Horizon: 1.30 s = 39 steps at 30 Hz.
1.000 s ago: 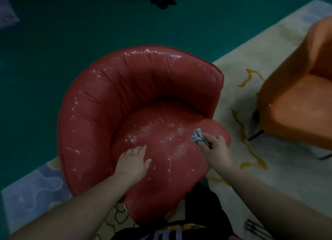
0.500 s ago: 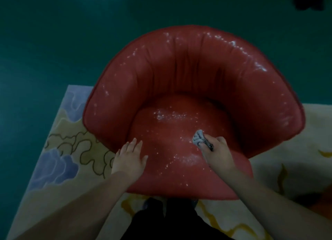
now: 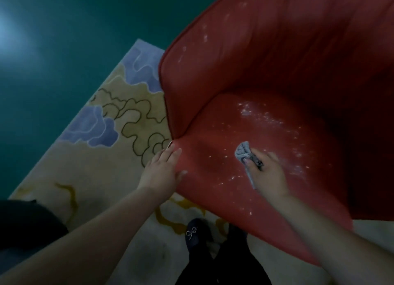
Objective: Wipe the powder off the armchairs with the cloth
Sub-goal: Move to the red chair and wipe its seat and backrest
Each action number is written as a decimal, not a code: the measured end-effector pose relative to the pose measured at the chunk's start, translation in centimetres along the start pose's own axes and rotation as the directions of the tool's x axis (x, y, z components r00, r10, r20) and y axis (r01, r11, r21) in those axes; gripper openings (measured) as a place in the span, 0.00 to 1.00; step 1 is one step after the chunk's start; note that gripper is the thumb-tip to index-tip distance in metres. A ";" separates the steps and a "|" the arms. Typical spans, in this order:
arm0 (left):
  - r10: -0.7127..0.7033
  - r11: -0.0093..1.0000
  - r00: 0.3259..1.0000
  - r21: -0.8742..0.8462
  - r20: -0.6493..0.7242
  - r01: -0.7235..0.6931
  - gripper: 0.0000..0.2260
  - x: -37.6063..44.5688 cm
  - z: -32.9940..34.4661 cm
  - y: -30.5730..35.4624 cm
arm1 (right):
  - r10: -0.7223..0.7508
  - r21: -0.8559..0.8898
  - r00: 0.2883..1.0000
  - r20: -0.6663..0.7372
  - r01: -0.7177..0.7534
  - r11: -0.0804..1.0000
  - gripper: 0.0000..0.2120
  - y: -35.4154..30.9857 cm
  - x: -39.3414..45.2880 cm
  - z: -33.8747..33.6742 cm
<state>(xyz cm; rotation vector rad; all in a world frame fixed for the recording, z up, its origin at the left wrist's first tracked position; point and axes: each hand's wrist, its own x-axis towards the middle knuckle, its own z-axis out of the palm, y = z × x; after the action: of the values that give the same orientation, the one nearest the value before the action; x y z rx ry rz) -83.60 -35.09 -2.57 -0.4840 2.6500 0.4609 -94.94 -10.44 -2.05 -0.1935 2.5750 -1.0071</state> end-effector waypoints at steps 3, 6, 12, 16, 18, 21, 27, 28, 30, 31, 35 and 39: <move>-0.039 0.999 0.999 -0.021 -0.018 0.039 0.32 0.6 3.0 -2.4 | -0.064 0.016 0.997 0.045 0.063 0.998 0.18 0.5 1.2 4.1; -0.120 0.991 0.993 -0.065 -0.016 0.118 0.34 1.1 6.3 -4.1 | -0.123 0.026 0.990 0.071 0.122 0.992 0.18 1.3 2.6 8.1; -0.268 0.936 0.963 -0.241 -0.011 0.257 0.40 2.3 11.7 -6.3 | -0.281 -0.031 0.950 0.135 0.287 0.957 0.18 2.6 5.8 14.7; -0.341 0.873 0.940 -0.373 -0.001 0.315 0.41 3.1 14.0 -6.9 | -0.464 -0.135 0.872 0.156 0.484 0.864 0.18 2.1 9.0 18.9; -0.350 0.870 0.937 -0.378 -0.023 0.316 0.41 3.5 15.1 -7.2 | -0.508 -0.181 0.853 0.120 0.522 0.833 0.18 1.5 11.0 21.3; -0.367 0.861 0.929 -0.394 -0.042 0.322 0.43 3.8 16.5 -7.4 | -0.540 -0.232 0.830 0.140 0.558 0.797 0.20 1.2 11.3 24.4; -0.386 0.823 0.921 -0.466 -0.042 0.324 0.46 3.3 17.7 -7.1 | -0.692 -0.246 0.636 0.342 0.771 0.587 0.21 5.5 8.2 22.6; -0.384 0.822 0.922 -0.470 -0.044 0.320 0.47 3.4 17.8 -6.9 | -0.693 -0.252 0.647 0.319 0.762 0.596 0.20 5.8 9.1 22.0; -0.397 0.808 0.917 -0.490 -0.040 0.328 0.48 3.5 17.8 -6.5 | -0.653 -0.267 0.721 0.232 0.693 0.670 0.20 5.0 11.0 22.4; -0.407 0.797 0.912 -0.502 -0.037 0.336 0.49 3.7 17.8 -6.4 | -0.617 -0.271 0.767 0.177 0.640 0.719 0.20 4.1 11.8 23.2; -0.414 0.788 0.909 -0.517 -0.045 0.334 0.50 3.9 17.9 -6.1 | -0.669 -0.174 0.701 0.249 0.712 0.681 0.21 1.3 10.2 27.0; -0.363 0.832 0.930 -0.469 -0.057 0.296 0.49 3.4 17.8 -6.5 | -0.713 -0.132 0.519 0.472 0.841 0.525 0.26 5.0 7.9 24.6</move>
<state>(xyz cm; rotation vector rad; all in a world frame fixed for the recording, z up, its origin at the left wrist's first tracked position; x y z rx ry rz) -78.08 -34.87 -21.01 -1.1392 2.5007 0.9704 -92.76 -24.20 -24.38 -1.6429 2.2335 -0.6216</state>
